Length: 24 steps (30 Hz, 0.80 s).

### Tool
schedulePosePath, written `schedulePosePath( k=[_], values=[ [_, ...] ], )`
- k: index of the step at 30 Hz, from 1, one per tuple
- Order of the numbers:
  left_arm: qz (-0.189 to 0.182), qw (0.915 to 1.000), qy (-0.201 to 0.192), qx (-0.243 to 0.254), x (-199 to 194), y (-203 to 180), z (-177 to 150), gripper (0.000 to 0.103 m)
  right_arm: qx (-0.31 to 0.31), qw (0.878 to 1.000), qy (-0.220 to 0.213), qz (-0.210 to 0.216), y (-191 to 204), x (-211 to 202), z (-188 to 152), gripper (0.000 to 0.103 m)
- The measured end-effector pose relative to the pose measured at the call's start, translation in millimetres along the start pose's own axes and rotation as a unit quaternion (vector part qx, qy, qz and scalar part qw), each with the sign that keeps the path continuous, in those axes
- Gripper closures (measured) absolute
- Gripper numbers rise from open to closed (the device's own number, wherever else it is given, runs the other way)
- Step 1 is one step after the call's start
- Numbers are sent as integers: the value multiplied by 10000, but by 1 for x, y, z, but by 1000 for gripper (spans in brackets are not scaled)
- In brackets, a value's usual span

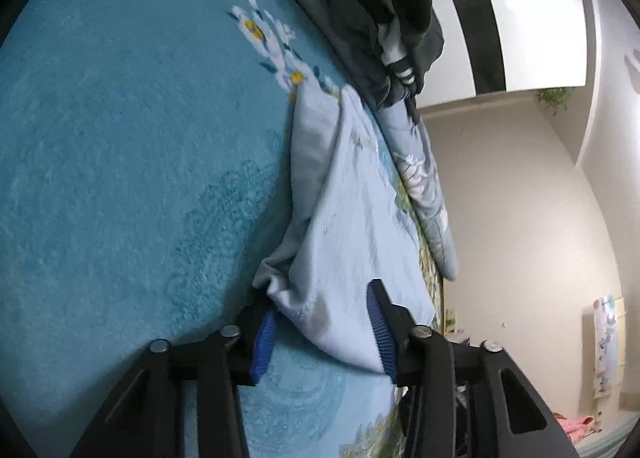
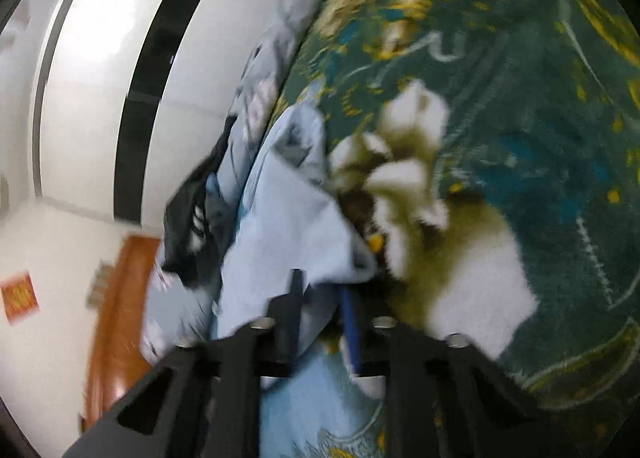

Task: Fold clothes

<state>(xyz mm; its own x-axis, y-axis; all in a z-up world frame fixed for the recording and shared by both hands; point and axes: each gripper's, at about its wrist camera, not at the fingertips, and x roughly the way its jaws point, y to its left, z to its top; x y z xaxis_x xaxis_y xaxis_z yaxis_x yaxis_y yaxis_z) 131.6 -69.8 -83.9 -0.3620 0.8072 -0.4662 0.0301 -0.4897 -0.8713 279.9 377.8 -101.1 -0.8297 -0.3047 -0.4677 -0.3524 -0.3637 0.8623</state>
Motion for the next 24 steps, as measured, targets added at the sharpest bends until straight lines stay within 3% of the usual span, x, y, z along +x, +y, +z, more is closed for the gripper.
schedulePosePath(
  k=[1, 2, 5, 11, 20, 24],
  values=[
    [44, 10000, -51, 7, 0, 1, -1, 91, 61, 10000, -49, 53, -2, 0, 0, 97],
    [63, 9999, -80, -50, -1, 4, -2, 96, 122, 9998, -98, 106, -4, -1, 1, 98],
    [31, 9997, -108, -237, -7, 9, -5, 98, 124, 9994, -244, 215, -3, -6, -2, 100],
    [35, 9999, -24, 132, -30, -1, -26, 98, -117, 9984, -361, 411, 1, -31, -15, 101],
    [411, 9964, 413, 612, -83, 15, -94, 98, -90, 9980, -284, 555, -29, -89, -69, 101],
    [511, 9957, 417, 651, -100, 28, -114, 98, -127, 9985, -302, 438, -43, -106, -90, 101]
  ],
)
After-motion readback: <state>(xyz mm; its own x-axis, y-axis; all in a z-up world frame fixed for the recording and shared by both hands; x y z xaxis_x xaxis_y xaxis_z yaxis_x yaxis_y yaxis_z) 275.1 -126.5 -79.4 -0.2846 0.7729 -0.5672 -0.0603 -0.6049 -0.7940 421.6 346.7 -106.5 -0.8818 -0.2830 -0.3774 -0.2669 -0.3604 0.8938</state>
